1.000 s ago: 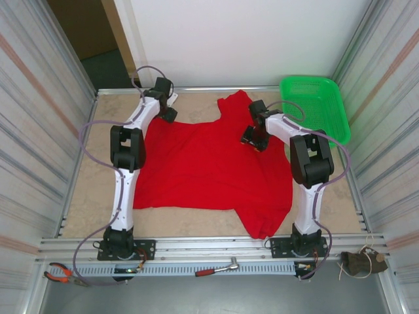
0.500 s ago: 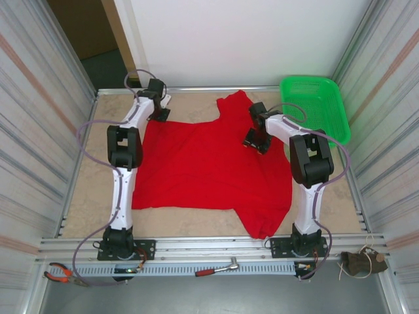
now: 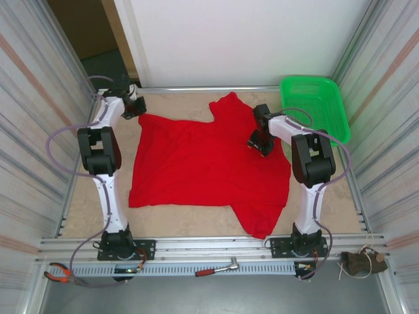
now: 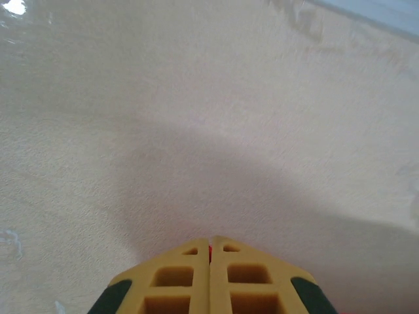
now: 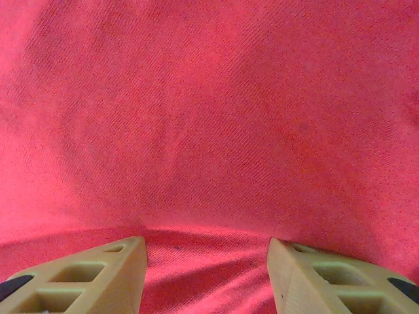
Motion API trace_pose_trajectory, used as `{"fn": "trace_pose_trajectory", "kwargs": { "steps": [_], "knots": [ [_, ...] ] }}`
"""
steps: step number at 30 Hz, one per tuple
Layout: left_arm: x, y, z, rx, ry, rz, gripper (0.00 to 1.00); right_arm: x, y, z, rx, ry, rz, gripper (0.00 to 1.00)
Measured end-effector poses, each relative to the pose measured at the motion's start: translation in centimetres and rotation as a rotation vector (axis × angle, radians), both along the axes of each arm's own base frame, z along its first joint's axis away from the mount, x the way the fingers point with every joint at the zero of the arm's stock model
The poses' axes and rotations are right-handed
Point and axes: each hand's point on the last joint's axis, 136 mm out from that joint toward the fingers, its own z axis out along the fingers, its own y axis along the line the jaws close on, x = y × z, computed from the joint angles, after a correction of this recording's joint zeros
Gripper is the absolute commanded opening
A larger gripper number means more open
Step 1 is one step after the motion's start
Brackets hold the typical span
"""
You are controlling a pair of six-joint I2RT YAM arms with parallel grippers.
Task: Fold the inside-out t-shirt
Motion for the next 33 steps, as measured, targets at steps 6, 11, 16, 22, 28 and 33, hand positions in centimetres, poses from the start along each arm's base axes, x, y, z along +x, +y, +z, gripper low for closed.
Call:
{"fn": "trace_pose_trajectory", "kwargs": {
  "steps": [6, 11, 16, 22, 28, 33],
  "knots": [
    [1.4, 0.3, 0.9, -0.071, -0.036, 0.058, 0.38, 0.0, -0.3, 0.0, -0.005, 0.001, -0.023, 0.51],
    [2.0, 2.8, 1.6, -0.093, -0.061, 0.127, 0.45, 0.0, -0.6, 0.0, -0.006, 0.004, -0.029, 0.51],
    [1.0, 3.4, -0.1, -0.080, -0.031, 0.133, 0.51, 0.0, -0.6, 0.0, -0.006, 0.004, -0.029, 0.51],
    [0.7, -2.0, -0.6, 0.081, -0.017, -0.078, 0.55, 0.0, -0.6, 0.0, -0.007, 0.004, -0.030, 0.51],
    [2.6, -9.9, -0.1, 0.327, -0.089, -0.366, 0.59, 0.0, -0.7, 0.0, -0.011, 0.002, -0.030, 0.50],
    [2.1, -11.9, -3.0, 0.414, -0.034, -0.471, 0.61, 0.0, -0.7, 0.0, -0.013, 0.002, -0.031, 0.50]
  ]
}}
